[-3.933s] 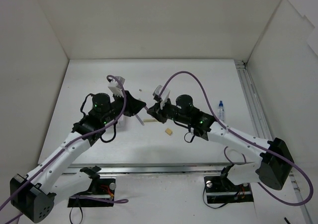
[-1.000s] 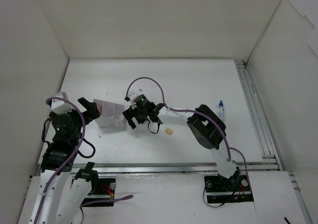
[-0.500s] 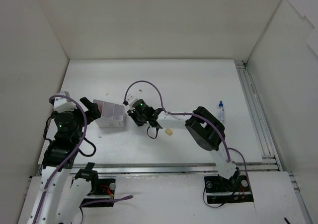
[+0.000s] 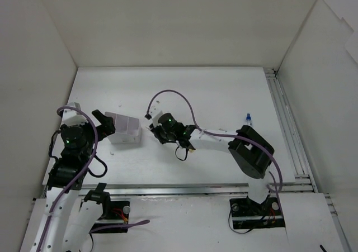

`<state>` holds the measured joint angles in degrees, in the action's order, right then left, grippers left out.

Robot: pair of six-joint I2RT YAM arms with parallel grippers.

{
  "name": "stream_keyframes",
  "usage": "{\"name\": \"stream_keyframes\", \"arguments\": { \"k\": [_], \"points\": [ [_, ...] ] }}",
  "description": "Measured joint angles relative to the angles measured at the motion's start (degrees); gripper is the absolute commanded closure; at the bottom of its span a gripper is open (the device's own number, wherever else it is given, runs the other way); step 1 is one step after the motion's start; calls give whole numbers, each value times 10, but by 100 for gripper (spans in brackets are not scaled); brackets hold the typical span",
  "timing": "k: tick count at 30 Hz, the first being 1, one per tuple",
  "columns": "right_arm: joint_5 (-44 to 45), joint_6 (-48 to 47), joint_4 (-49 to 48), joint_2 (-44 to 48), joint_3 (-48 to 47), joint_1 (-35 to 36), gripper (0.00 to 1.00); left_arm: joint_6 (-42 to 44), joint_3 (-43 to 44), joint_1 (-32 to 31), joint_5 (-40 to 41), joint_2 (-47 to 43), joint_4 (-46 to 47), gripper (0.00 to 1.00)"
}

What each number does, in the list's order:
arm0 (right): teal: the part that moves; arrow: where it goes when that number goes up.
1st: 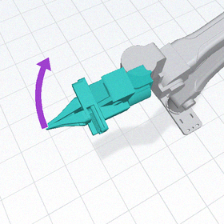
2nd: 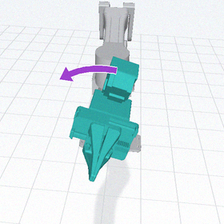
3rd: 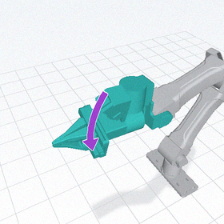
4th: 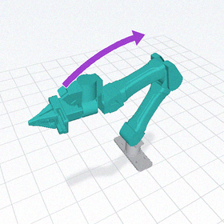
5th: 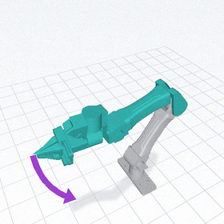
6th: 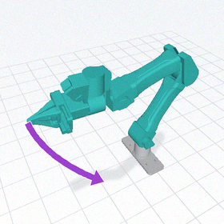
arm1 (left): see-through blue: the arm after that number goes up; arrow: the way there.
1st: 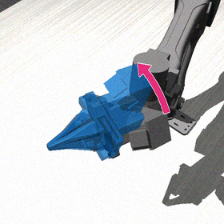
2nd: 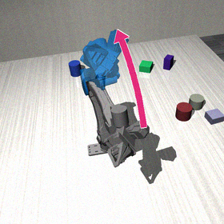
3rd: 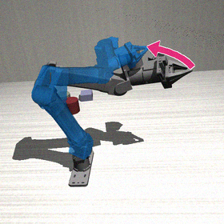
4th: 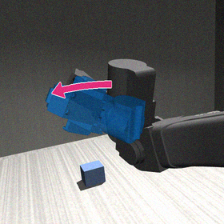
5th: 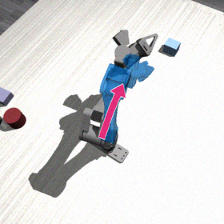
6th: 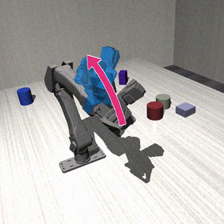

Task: Sort the stationery into containers
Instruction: Pick up the pen from the center of the board.

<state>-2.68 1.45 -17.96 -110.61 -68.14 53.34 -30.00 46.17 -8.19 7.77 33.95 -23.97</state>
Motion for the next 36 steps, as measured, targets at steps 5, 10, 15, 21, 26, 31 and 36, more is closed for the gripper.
{"name": "stream_keyframes", "arguments": {
  "k": [5, 10, 15, 21, 26, 31, 36],
  "points": [
    [16, 6, -47, 118, 74, 0, 100, 1, 0, 0, -75, 20, 16, 0],
    [-10, 20, -103, 204, 132, 0, 100, -1, 0, -2, -195, 88, 65, 0],
    [-34, 28, -133, 224, 159, 0, 100, -7, -1, -17, -299, 156, 106, 0],
    [-59, 30, -151, 227, 162, 7, 100, -13, -1, -55, -336, 165, 148, 5],
    [-69, 30, -167, 233, 162, 20, 100, -16, -1, -71, -332, 182, 151, 11],
    [-68, 28, -188, 242, 162, 34, 100, -19, -1, -84, -321, 185, 154, 43],
    [-50, 25, -208, 249, 162, 46, 100, -19, -1, -97, -323, 184, 163, 63]
  ]
}}
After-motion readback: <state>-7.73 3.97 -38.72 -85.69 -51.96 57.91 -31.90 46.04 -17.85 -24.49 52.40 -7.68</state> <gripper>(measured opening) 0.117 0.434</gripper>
